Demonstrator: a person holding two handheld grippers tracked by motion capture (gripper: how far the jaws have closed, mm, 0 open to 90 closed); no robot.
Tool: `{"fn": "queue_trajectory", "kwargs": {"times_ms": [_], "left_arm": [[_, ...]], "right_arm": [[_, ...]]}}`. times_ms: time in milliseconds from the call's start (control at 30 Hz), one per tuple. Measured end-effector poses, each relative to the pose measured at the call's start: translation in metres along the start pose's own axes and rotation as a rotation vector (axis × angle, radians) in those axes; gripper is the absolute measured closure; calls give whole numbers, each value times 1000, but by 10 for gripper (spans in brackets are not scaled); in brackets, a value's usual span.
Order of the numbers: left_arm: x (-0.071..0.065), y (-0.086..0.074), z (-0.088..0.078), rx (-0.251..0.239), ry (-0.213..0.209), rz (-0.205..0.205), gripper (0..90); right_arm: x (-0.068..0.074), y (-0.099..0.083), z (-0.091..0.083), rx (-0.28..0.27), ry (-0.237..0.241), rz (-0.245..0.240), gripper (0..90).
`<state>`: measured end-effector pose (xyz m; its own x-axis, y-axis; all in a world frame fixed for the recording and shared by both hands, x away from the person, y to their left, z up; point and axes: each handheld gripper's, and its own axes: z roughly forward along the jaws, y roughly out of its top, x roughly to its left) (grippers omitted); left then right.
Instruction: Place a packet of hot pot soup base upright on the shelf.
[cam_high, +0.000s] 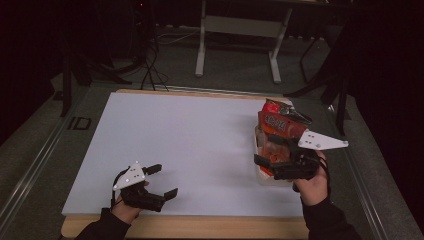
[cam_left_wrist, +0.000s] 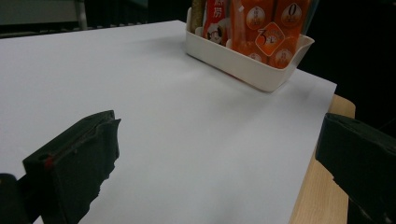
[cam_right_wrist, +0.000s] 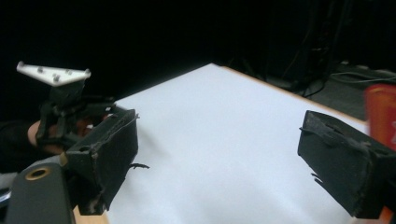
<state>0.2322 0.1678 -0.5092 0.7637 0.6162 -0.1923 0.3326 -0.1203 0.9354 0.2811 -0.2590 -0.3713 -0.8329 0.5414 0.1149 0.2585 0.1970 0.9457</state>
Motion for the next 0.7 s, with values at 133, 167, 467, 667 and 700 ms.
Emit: {"fn": "queue_trajectory", "kwargs": {"times_ms": [133, 167, 467, 667, 700], "left_arm": [[0, 0, -1, -3, 3, -2, 0], [0, 0, -1, -6, 2, -2, 0], [0, 0, -1, -2, 1, 1, 0], [0, -1, 0, -1, -1, 1, 0], [0, -1, 0, -1, -1, 1, 0]], "right_arm": [[4, -7, 8, 10, 16, -5, 124], [6, -13, 14, 15, 33, -3, 131], [12, -42, 37, 93, 63, 13, 131], [11, -60, 45, 119, 71, 24, 131], [11, -60, 45, 119, 71, 24, 131]]}}
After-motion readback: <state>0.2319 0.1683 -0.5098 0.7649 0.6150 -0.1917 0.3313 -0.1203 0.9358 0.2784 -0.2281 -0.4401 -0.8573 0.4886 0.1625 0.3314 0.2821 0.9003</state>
